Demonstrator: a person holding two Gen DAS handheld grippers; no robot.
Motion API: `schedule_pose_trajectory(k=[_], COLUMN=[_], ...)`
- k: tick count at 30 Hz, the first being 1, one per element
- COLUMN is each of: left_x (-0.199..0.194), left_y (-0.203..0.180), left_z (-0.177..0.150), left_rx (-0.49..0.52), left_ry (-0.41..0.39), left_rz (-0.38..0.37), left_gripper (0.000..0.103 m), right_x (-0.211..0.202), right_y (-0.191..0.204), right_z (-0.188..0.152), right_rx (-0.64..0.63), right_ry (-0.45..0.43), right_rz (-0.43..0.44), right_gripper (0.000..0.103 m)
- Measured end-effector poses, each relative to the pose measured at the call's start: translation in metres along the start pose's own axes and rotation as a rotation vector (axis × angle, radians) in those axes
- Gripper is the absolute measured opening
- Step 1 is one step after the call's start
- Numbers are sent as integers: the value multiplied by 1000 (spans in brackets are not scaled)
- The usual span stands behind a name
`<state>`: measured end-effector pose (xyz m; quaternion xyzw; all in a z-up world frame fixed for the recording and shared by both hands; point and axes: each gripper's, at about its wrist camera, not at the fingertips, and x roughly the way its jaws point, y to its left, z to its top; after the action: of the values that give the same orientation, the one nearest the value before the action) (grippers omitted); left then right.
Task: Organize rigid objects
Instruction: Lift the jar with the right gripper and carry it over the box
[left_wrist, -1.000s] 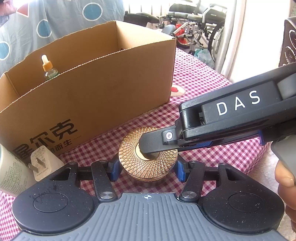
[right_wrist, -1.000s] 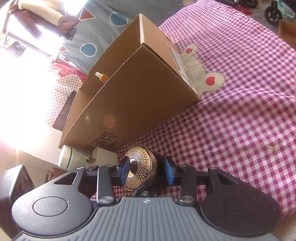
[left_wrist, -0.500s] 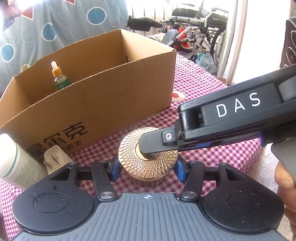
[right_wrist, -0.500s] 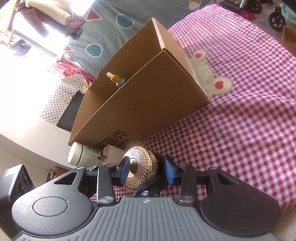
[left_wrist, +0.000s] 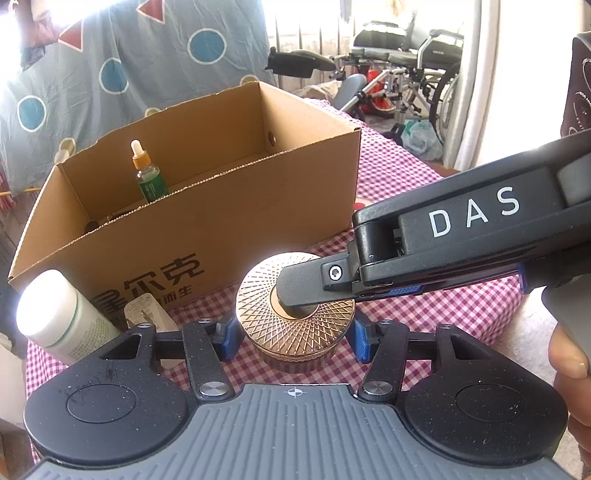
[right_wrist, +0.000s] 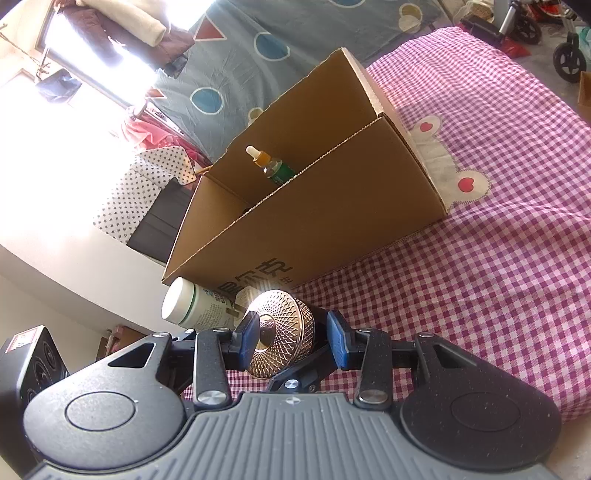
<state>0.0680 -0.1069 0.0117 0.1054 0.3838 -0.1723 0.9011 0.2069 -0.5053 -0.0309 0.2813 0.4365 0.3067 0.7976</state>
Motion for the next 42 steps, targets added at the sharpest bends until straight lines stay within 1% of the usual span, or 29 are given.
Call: schedule_pose_trajectory(k=[11,17,22,26,29,31,36,38,42], left_x=[-20,-34,-44,-40,-25,-9,48,70,103], left_y=[9,16,28,42,59,72,87,92,99], left_z=[3,12,34,60,85,102,135,143,152], left_rx=[-10,-15,-25,-32,-62,-109,-185,-214,-234], left_ry=[-42,-84,-130,-144,-115,-77,25,68,123], left_rz=[28,54,66,62,27,-8,-64,-63,-30], left_gripper=[55,55,55,55,55,55,55,55,55], right_x=[-8,-13,-18,-14,-3,9,55,73,111], right_y=[21,40,63,76,79,78,64,55,37], right_z=[1,9,31,60,88,108,162,178,208], right_rx=[-50,-96,-157,-189,-207,-215,-220,-204,-189], right_ry=[-19,-37,-60,-62,-42,-17,82,121,194], right_rz=[20,40,51,49,30,15,-55,-70,-88], right_gripper=[43,43,43,43,43,43,44,44,44])
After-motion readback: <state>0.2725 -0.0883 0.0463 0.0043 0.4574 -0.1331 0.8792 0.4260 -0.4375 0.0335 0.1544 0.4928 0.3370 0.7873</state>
